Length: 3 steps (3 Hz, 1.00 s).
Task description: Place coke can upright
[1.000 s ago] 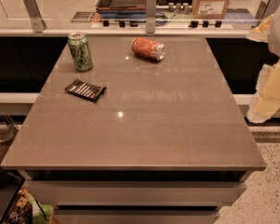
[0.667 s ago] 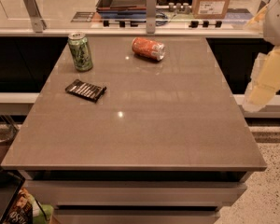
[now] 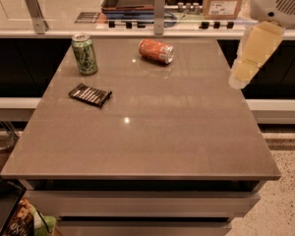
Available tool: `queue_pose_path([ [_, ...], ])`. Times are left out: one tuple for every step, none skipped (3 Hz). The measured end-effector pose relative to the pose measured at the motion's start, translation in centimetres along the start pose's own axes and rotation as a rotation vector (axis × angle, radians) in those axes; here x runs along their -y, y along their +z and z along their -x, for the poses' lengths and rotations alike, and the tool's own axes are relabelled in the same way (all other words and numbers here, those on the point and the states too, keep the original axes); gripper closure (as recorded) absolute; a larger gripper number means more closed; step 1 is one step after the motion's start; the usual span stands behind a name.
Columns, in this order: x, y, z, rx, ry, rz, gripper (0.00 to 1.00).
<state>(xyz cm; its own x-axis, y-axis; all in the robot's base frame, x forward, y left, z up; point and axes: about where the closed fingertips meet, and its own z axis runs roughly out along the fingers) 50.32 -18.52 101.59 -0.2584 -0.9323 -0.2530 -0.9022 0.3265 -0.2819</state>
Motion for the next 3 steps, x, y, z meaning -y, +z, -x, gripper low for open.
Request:
queue_pose_path([
  [2.3,0.9,1.8,0.027,0.065,0.010,0.00],
  [4.7,1.9,3.7,0.045,0.150,0.006,0.00],
  [7.1,3.7,5.0,0.023,0.268,-0.021,0.00],
])
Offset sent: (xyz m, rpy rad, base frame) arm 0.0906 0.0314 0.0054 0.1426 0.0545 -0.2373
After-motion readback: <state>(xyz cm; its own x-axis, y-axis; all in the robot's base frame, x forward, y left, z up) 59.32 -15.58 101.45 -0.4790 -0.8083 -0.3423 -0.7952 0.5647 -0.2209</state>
